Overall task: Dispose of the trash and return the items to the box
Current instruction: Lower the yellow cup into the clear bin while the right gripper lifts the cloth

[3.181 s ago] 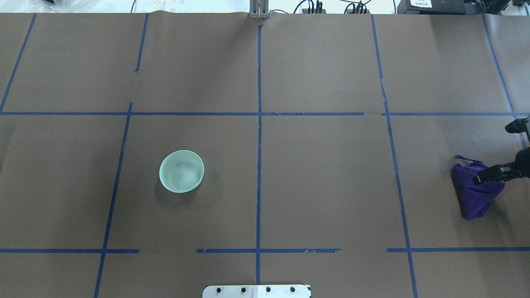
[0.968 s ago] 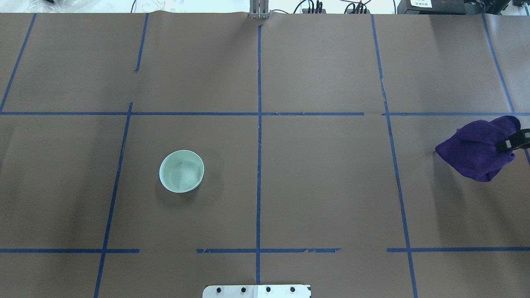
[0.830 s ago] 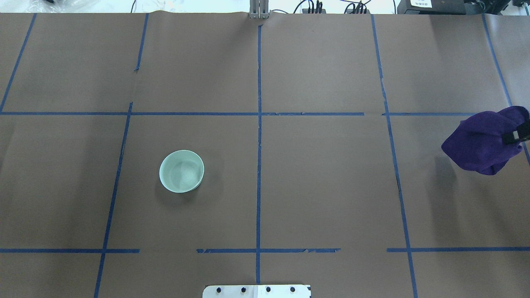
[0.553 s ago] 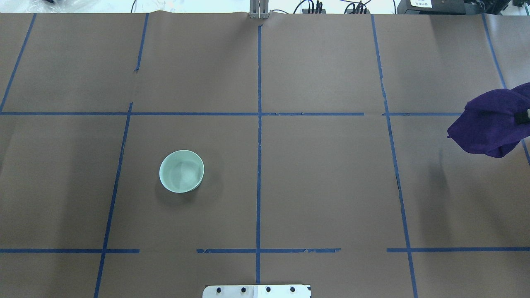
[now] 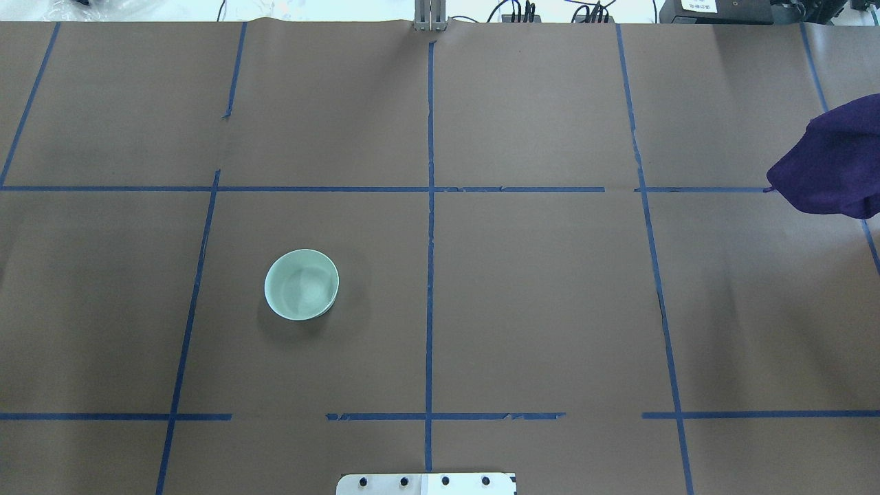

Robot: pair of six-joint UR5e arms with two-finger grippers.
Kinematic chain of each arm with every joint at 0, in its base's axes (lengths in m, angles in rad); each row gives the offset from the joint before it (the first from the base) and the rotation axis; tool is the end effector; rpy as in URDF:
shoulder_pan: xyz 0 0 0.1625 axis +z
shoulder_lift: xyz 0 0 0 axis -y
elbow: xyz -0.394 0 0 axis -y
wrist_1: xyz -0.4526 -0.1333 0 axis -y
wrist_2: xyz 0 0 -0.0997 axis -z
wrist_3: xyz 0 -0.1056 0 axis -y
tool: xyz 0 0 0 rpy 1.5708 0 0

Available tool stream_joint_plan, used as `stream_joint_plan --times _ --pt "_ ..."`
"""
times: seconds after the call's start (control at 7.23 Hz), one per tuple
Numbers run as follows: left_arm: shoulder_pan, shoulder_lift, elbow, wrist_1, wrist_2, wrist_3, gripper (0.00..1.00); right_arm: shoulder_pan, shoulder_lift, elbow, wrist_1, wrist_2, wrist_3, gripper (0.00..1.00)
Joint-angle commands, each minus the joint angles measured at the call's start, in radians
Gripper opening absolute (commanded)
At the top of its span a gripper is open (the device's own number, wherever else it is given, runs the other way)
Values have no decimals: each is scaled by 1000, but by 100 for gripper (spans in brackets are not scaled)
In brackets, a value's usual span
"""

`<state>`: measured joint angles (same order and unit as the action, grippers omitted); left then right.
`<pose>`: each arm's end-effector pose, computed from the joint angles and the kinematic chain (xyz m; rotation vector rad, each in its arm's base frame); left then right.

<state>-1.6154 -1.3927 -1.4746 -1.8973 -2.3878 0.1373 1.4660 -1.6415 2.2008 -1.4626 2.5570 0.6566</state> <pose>-0.0772 -0.4662 0.7398 0.1233 0.8094 0.1088 -0.0042 -0.4723 0.2994 0.2148 -1.1032 0.1637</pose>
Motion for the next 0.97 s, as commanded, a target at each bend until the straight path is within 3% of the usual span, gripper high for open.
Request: stream_joint_plan --times 0.0,0.69,0.83 --pt "66 1 66 -115 -42 -4 0 34 6 7 -1 8 0 0" --pt "144 0 117 -273 -28 -7 0 30 22 7 -1 2 0 0" --pt "144 -2 119 -275 -8 -7 44 28 22 7 -1 2 0 0"
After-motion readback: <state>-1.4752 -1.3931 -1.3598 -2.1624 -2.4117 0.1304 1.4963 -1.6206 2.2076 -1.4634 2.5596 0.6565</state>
